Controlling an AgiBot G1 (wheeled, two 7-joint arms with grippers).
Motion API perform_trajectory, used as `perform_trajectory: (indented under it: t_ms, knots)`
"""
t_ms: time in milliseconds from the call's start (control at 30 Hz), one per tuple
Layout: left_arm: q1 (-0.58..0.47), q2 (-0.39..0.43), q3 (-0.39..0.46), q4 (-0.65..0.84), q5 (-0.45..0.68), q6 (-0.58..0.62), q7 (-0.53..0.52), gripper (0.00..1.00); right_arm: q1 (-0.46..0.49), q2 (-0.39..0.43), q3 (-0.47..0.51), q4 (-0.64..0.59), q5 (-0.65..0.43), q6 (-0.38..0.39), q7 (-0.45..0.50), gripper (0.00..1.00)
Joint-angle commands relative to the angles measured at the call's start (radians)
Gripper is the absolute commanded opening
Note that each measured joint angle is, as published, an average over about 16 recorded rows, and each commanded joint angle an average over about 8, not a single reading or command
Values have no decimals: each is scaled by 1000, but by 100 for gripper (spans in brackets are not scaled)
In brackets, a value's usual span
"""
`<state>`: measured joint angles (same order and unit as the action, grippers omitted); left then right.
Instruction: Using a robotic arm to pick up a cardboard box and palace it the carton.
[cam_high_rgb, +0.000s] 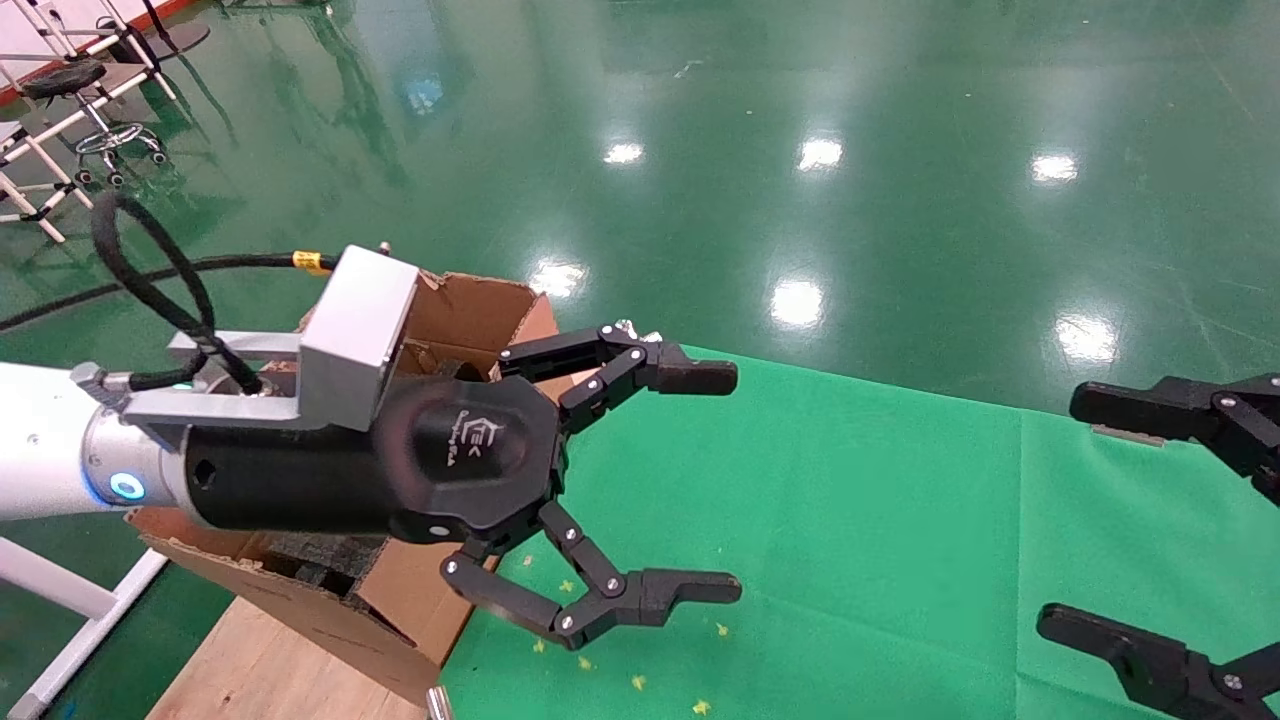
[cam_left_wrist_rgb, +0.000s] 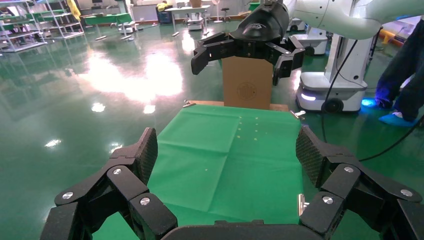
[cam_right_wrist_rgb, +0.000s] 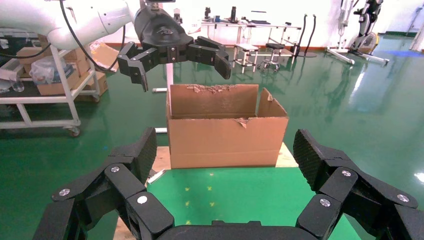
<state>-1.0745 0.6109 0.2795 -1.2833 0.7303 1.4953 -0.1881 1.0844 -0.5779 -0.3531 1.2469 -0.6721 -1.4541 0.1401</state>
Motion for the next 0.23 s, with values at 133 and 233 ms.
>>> perform_trajectory:
  t_ms: [133, 233]
  knots:
    - [0, 0, 0, 1, 0, 0, 0, 100, 0, 0, 0, 0, 0, 0, 0, 100]
    - [-1, 0, 0, 1, 1, 0, 0, 100, 0, 0, 0, 0, 0, 0, 0, 100]
